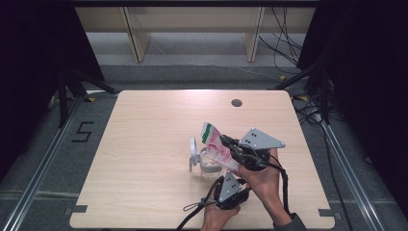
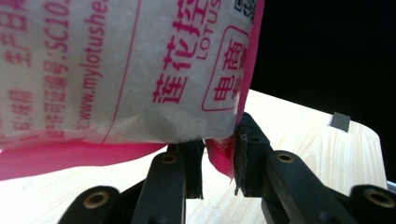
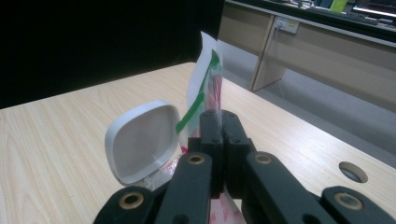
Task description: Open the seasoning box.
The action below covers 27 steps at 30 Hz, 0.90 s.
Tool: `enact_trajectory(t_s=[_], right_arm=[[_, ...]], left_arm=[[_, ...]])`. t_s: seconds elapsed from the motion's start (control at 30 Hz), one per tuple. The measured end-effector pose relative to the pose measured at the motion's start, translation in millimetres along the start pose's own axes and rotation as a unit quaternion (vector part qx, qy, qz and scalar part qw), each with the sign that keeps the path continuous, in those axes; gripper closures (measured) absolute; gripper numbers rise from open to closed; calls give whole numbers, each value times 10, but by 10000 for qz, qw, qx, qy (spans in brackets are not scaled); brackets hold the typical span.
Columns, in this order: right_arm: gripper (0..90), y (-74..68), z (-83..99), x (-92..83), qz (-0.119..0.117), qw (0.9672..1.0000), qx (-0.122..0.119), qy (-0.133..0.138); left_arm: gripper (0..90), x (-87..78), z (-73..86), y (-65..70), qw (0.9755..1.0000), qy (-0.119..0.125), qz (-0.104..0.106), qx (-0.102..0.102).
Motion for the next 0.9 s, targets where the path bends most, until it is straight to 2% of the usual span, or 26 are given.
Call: enact_trajectory(t_s=[0.17, 0.2, 0.3, 0.33, 0.53, 0.57, 0.6, 0.63, 0.7, 0.73, 0.9], right_arm=[[900, -16, -16, 11, -48, 10000, 19, -6], [900, -13, -35, 10, 2, 10000, -57, 19], [900, -15, -32, 12, 14, 10000, -30, -21], [900, 2, -34, 20, 92, 9999, -97, 19], [900, -15, -24, 19, -22, 10000, 45, -50], [900, -5, -42, 28, 76, 9999, -82, 28], [900, -5, -36, 36, 74, 9999, -96, 4], [900, -22, -21, 41, 16, 10000, -17, -63], [900, -9, -23, 47, 7, 10000, -90, -33], [900, -24, -22, 43, -48, 10000, 6, -24], [900, 1, -21, 33, 17, 10000, 4, -3]], left_arm=[[748, -7, -23, 3, 10000, 49, 5, -10], [748, -8, -39, 0, 10000, 81, -15, 0], [748, -8, -32, 1, 10000, 57, 0, -10], [748, 0, -27, 7, 10000, 47, 34, -10], [748, -11, -40, 8, 10000, 81, 27, -6], [748, -8, -42, 10, 10000, 79, 49, 3], [748, -2, -39, 13, 10000, 74, 23, -13], [748, -3, -36, 14, 10000, 63, 21, -16], [748, -4, -37, 14, 10000, 63, 56, 11], [748, -5, -39, 16, 10000, 69, 53, 13], [748, -5, -33, 19, 10000, 50, 48, 35]])
Point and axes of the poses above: each handheld gripper's, and its own axes: x roughly forward along the jaws, z roughly out of its underside, y roughly to its right, the point moved 8 cm from there along x, roughly forward along the jaws, and after that the axes turned 8 degrees about -y, right-handed, at the moved point
